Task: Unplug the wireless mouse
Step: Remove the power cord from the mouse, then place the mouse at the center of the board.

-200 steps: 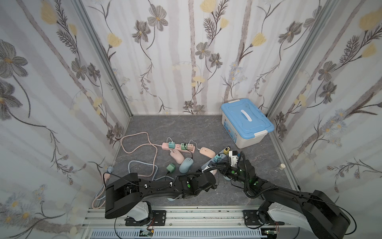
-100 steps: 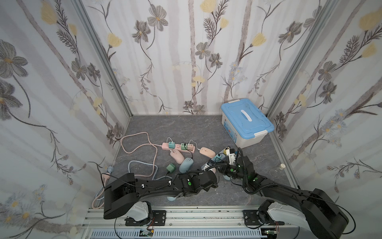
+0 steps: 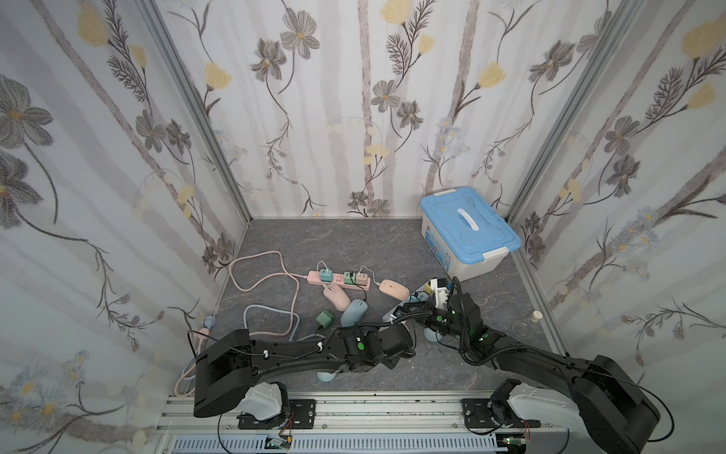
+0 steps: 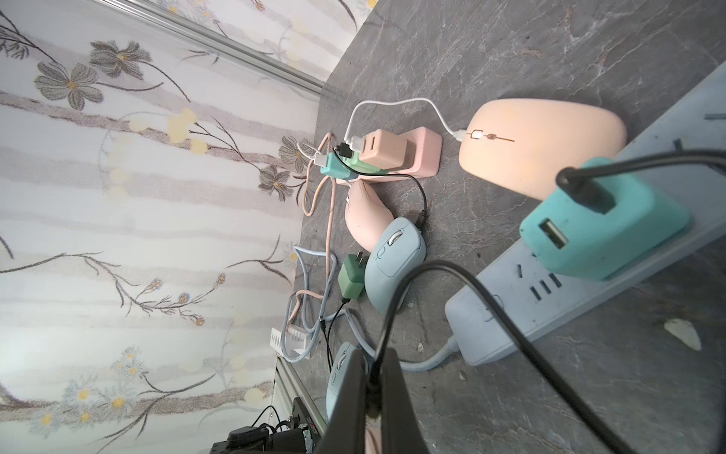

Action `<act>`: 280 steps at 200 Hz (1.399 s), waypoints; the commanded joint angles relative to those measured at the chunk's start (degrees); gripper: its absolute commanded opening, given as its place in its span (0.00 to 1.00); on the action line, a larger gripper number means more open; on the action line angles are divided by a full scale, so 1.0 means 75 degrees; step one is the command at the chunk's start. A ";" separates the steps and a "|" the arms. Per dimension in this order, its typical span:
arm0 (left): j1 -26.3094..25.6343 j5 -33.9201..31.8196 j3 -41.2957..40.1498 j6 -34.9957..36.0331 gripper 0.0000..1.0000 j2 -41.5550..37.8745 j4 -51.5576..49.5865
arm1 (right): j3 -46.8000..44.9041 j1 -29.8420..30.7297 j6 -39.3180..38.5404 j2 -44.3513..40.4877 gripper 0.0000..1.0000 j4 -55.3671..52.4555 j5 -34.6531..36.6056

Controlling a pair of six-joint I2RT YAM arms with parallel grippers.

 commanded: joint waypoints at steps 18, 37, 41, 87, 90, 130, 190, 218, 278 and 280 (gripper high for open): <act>0.0094 0.0674 0.0431 -0.0117 0.00 0.0580 -0.1082 | 0.0243 0.0025 -0.0380 -0.0114 0.15 -0.1103 0.0336; 0.0114 0.0810 0.0359 -0.0188 0.00 0.0848 -0.1155 | 0.0191 0.0019 -0.0477 -0.0403 0.52 -0.1361 0.0596; 0.0111 0.0827 0.0328 -0.0180 0.00 0.0872 -0.1164 | 0.0184 0.0022 -0.0495 -0.0483 0.58 -0.1434 0.0659; 0.0291 0.1198 0.0269 -0.0250 0.00 0.1181 -0.1233 | 0.0198 -0.0025 -0.0651 -0.1500 0.76 -0.2281 0.1580; 0.0306 0.1220 0.0269 -0.0255 0.00 0.1205 -0.1247 | 0.0187 -0.0032 -0.0641 -0.1566 0.76 -0.2317 0.1622; 0.0526 0.1476 0.0261 -0.0298 0.04 0.1444 -0.1369 | 0.0027 -0.0274 -0.0616 -0.2196 0.77 -0.2614 0.1805; 0.0706 0.1605 0.0259 -0.0464 0.57 0.1503 -0.1462 | -0.0188 -0.0502 -0.0569 -0.2534 0.77 -0.2785 0.1883; 0.0756 0.1655 0.0257 -0.0509 0.74 0.1422 -0.1471 | -0.0226 -0.0534 -0.0578 -0.2572 0.78 -0.2807 0.1880; 0.0846 0.1792 0.0263 -0.0581 0.95 0.1038 -0.1548 | -0.0308 -0.0601 -0.0615 -0.2711 0.78 -0.2879 0.1900; 0.0854 0.1792 0.0273 -0.0578 0.96 0.1016 -0.1566 | -0.0308 -0.0608 -0.0616 -0.2713 0.78 -0.2879 0.1902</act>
